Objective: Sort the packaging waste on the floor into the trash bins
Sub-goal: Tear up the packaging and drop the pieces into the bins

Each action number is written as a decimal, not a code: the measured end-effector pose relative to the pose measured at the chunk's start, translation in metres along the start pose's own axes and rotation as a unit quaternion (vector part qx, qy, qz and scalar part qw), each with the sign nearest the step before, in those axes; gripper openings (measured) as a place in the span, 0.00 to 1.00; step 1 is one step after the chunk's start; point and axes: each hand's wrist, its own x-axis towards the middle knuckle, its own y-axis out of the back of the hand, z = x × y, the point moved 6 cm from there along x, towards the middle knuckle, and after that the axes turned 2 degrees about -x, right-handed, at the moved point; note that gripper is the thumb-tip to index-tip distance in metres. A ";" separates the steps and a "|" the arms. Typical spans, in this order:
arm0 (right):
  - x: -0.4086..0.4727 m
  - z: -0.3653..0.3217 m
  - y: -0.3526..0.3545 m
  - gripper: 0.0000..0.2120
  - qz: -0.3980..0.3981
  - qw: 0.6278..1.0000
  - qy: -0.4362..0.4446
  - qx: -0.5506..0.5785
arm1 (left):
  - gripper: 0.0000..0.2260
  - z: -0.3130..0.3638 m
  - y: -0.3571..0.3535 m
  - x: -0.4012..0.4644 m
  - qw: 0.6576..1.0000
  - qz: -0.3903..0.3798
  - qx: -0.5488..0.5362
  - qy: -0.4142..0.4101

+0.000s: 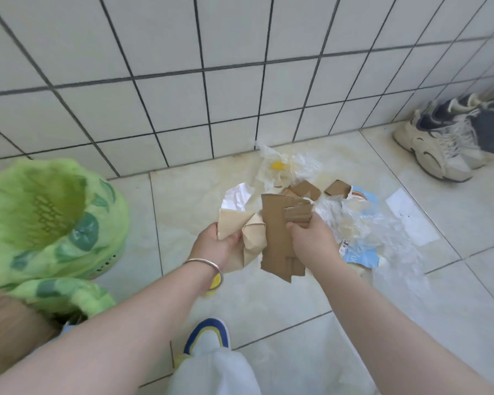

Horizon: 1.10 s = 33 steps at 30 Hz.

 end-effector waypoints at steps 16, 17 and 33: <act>-0.220 -0.149 -0.166 0.07 -0.177 0.974 0.138 0.032 | 0.07 0.015 0.270 -0.175 0.976 0.200 0.035 -0.078; -0.226 -0.148 -0.181 0.08 -0.187 0.972 0.143 0.008 | 0.07 0.003 0.280 -0.178 0.977 0.202 0.015 -0.062; -0.214 -0.080 -0.316 0.14 -0.289 0.930 0.083 -0.212 | 0.12 -0.103 0.307 -0.141 0.830 0.106 0.544 0.065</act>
